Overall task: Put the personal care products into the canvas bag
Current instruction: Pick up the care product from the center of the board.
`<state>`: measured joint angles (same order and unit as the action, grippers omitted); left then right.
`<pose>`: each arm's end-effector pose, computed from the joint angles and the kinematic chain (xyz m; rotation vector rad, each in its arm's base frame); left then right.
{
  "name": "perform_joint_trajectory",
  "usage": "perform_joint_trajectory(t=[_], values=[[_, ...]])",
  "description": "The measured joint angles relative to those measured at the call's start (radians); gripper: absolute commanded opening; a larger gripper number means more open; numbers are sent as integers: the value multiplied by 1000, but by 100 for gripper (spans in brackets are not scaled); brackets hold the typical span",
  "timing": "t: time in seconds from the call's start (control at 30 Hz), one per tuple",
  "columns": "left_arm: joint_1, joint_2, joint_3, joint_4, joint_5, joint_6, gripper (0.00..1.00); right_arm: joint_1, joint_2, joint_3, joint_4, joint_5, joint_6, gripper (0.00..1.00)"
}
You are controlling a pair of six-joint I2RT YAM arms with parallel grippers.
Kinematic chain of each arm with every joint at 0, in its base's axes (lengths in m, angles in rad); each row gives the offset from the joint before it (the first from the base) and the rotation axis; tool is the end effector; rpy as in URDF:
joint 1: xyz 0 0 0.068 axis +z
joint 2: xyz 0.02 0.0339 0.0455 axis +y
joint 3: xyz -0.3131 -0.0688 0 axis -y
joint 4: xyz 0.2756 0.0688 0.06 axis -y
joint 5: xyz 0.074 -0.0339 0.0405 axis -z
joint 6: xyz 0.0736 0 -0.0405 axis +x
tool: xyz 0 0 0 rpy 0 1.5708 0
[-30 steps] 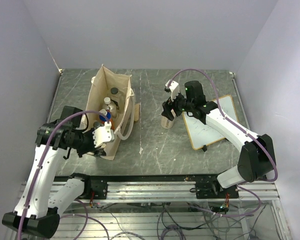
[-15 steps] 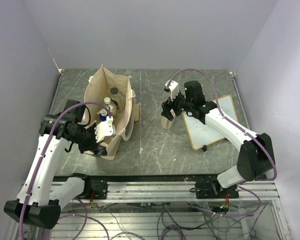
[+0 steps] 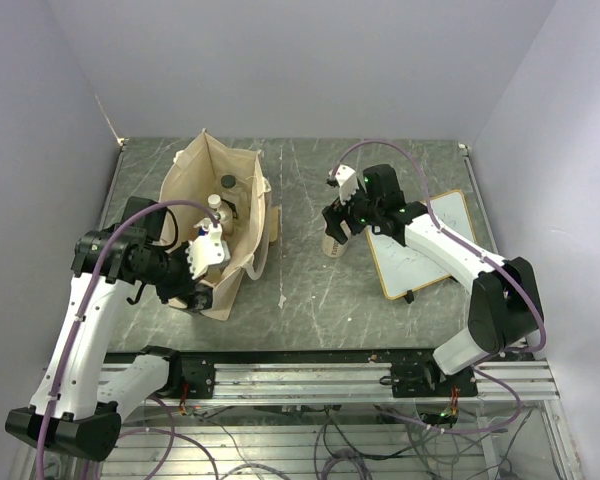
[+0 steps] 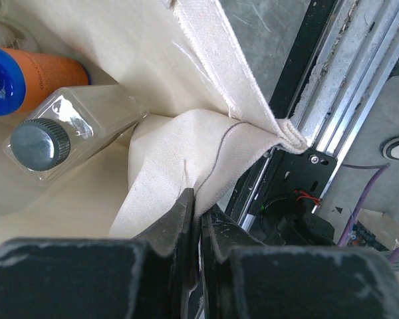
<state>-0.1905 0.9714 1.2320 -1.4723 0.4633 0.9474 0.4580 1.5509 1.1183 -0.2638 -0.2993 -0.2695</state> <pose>0.1345 -0.0594 0.3701 1.5027 2.1420 -0.3977 0.3491 0.1963 0.2729 -0.9537 2.0572 0.4390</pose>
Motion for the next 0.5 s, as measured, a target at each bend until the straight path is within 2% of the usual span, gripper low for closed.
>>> perform_joint_trajectory(t=[0.2,0.5], values=[[0,-3,1,8,-6,-26,16,-13,-16,0,-20,-8,1,78],[0,-1,1,10,-7,-39,16,-34,-29,2,-27,-40,0,65]])
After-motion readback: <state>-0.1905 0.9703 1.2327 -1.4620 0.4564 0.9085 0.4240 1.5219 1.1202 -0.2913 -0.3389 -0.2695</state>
